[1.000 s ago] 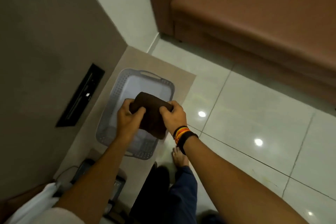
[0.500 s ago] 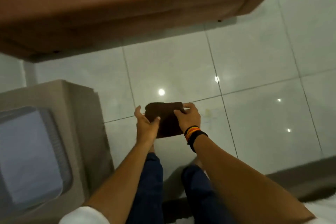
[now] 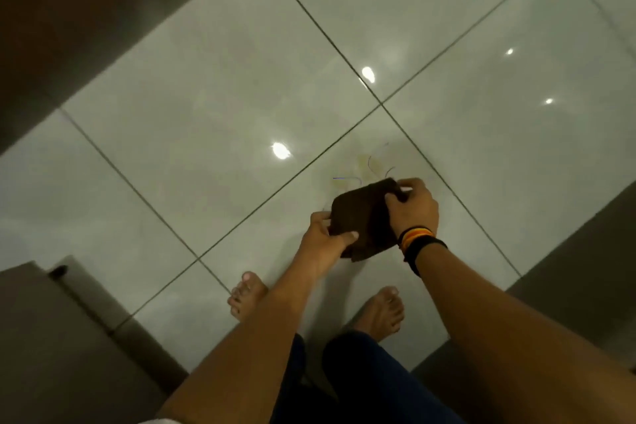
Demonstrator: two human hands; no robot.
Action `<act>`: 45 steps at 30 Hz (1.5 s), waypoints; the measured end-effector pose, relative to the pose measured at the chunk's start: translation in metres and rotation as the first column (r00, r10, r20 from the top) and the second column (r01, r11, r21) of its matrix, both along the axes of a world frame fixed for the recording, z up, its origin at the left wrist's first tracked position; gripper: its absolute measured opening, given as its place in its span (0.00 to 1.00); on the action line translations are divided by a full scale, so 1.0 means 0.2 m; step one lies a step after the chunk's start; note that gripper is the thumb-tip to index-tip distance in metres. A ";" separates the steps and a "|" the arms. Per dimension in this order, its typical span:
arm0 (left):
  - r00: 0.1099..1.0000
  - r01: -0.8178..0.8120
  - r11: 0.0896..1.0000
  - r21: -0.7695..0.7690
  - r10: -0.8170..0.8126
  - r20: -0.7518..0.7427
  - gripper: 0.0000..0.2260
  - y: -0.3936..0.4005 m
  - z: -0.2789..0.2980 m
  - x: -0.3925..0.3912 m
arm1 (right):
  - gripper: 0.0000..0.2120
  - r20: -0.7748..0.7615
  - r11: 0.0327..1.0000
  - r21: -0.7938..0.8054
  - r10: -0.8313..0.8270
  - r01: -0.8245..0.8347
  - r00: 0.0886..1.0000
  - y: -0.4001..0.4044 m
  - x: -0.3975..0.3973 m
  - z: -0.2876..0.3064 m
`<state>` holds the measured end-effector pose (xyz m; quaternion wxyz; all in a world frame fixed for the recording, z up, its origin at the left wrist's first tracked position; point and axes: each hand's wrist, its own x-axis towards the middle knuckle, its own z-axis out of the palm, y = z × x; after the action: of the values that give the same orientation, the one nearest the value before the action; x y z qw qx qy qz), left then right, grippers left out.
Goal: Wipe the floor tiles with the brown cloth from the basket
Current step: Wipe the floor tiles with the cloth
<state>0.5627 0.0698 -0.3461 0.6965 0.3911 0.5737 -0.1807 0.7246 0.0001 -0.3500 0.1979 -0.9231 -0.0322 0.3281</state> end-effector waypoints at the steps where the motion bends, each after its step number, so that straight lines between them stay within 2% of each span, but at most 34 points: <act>1: 0.994 0.105 0.993 0.055 -0.105 -0.010 0.37 -0.01 -0.10 0.01 | 0.19 0.037 1.000 -0.010 -0.012 0.013 0.999 -0.03 0.05 -0.12; 2: 0.965 0.262 0.950 0.169 -0.256 -0.058 0.43 0.00 -0.20 0.00 | 0.24 0.074 0.999 -0.034 -0.011 0.014 0.997 -0.05 0.08 -0.24; 3: 0.888 0.459 0.837 0.297 -0.433 -0.153 0.49 0.01 -0.29 -0.02 | 0.29 0.099 0.997 -0.070 -0.010 0.017 0.995 -0.07 0.09 -0.34; 4: 0.779 0.625 0.671 0.399 -0.569 -0.262 0.54 0.05 -0.38 -0.04 | 0.33 0.102 0.994 -0.105 -0.011 0.022 0.995 -0.08 0.08 -0.44; 6: 0.589 0.783 0.367 0.502 -0.697 -0.409 0.62 0.17 -0.54 -0.09 | 0.40 0.042 0.989 -0.147 -0.010 0.016 0.999 -0.08 -0.02 -0.60; 7: 0.524 0.817 0.276 0.506 -0.721 -0.454 0.67 0.25 -0.61 -0.10 | 0.43 -0.011 0.987 -0.160 0.004 -0.006 1.000 -0.07 -0.10 -0.67; 8: 0.477 0.844 0.231 0.484 -0.737 -0.480 0.71 0.32 -0.66 -0.09 | 0.45 -0.051 0.983 -0.177 0.036 -0.044 0.998 -0.07 -0.18 -0.73; 10: 0.422 0.880 0.225 0.418 -0.775 -0.471 0.77 0.44 -0.76 -0.04 | 0.45 -0.043 0.965 -0.234 0.110 -0.117 0.993 -0.07 -0.28 -0.85; 13: 0.362 0.905 0.206 0.371 -0.832 -0.420 0.83 0.50 -0.86 0.02 | 0.44 0.179 0.953 -0.285 0.162 -0.106 0.971 0.00 -0.18 -0.97; 14: 0.350 0.909 0.197 0.367 -0.841 -0.414 0.83 0.50 -0.89 0.02 | 0.43 0.250 0.952 -0.275 0.203 -0.132 0.947 0.03 -0.10 -1.01; 16: 0.336 0.909 0.173 0.378 -0.841 -0.424 0.83 0.49 -0.92 0.00 | 0.42 0.369 0.916 -0.276 0.380 -0.291 0.848 0.10 0.04 -1.08; 18: 0.322 0.921 0.177 0.347 -0.847 -0.422 0.82 0.50 -0.90 0.00 | 0.41 0.381 0.811 -0.282 0.585 -0.512 0.716 0.14 0.09 -1.11; 20: 0.315 0.924 0.174 0.340 -0.851 -0.420 0.81 0.51 -0.88 0.02 | 0.40 0.353 0.635 -0.270 0.765 -0.724 0.539 0.07 0.02 -1.10; 22: 0.319 0.931 0.199 0.308 -0.853 -0.413 0.81 0.50 -0.84 0.04 | 0.39 0.309 0.461 -0.244 0.871 -0.853 0.383 -0.12 -0.06 -1.05; 23: 0.325 0.931 0.213 0.295 -0.851 -0.412 0.81 0.50 -0.83 0.05 | 0.37 0.276 0.422 -0.242 0.893 -0.873 0.356 -0.23 -0.07 -1.03; 24: 0.332 0.931 0.221 0.292 -0.846 -0.418 0.81 0.51 -0.82 0.05 | 0.36 0.246 0.432 -0.242 0.893 -0.869 0.376 -0.32 -0.05 -1.00; 27: 0.346 0.922 0.220 0.319 -0.839 -0.421 0.82 0.51 -0.82 0.03 | 0.35 0.184 0.563 -0.269 0.826 -0.781 0.532 -0.35 0.12 -0.98; 30: 0.341 0.918 0.199 0.342 -0.838 -0.426 0.83 0.51 -0.85 0.01 | 0.37 0.267 0.765 -0.272 0.643 -0.584 0.718 -0.05 0.22 -1.05; 31: 0.334 0.922 0.196 0.335 -0.840 -0.428 0.83 0.51 -0.86 0.00 | 0.38 0.300 0.810 -0.274 0.585 -0.519 0.754 0.07 0.21 -1.08; 32: 0.327 0.925 0.193 0.326 -0.840 -0.432 0.83 0.51 -0.86 0.00 | 0.38 0.332 0.827 -0.276 0.560 -0.490 0.759 0.18 0.18 -1.09; 33: 0.319 0.929 0.187 0.319 -0.840 -0.439 0.83 0.52 -0.86 0.00 | 0.38 0.353 0.807 -0.270 0.590 -0.525 0.726 0.25 0.12 -1.09; 34: 0.312 0.933 0.181 0.312 -0.838 -0.447 0.83 0.51 -0.86 0.01 | 0.38 0.370 0.740 -0.259 0.670 -0.621 0.644 0.26 0.03 -1.09; 36: 0.314 0.934 0.186 0.306 -0.834 -0.454 0.82 0.51 -0.84 0.03 | 0.38 0.369 0.520 -0.202 0.825 -0.830 0.428 0.12 -0.17 -1.05; 37: 0.319 0.933 0.192 0.305 -0.834 -0.450 0.82 0.51 -0.83 0.04 | 0.37 0.345 0.437 -0.184 0.867 -0.880 0.359 0.00 -0.25 -1.03; 38: 0.322 0.932 0.198 0.303 -0.837 -0.443 0.81 0.50 -0.83 0.04 | 0.37 0.323 0.402 -0.184 0.886 -0.897 0.331 -0.12 -0.30 -1.02; 42: 0.330 0.929 0.208 0.306 -0.840 -0.431 0.82 0.52 -0.82 0.03 | 0.38 0.272 0.496 -0.222 0.858 -0.840 0.435 -0.36 -0.23 -1.01; 45: 0.353 0.916 0.211 0.341 -0.827 -0.438 0.82 0.52 -0.85 0.01 | 0.38 0.315 0.724 -0.265 0.689 -0.637 0.652 -0.15 -0.12 -1.04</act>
<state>0.5652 0.1729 -0.5156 0.2824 0.8053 0.3300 -0.4036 0.7011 -0.0297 -0.5587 -0.0075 -0.9039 -0.3848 0.1869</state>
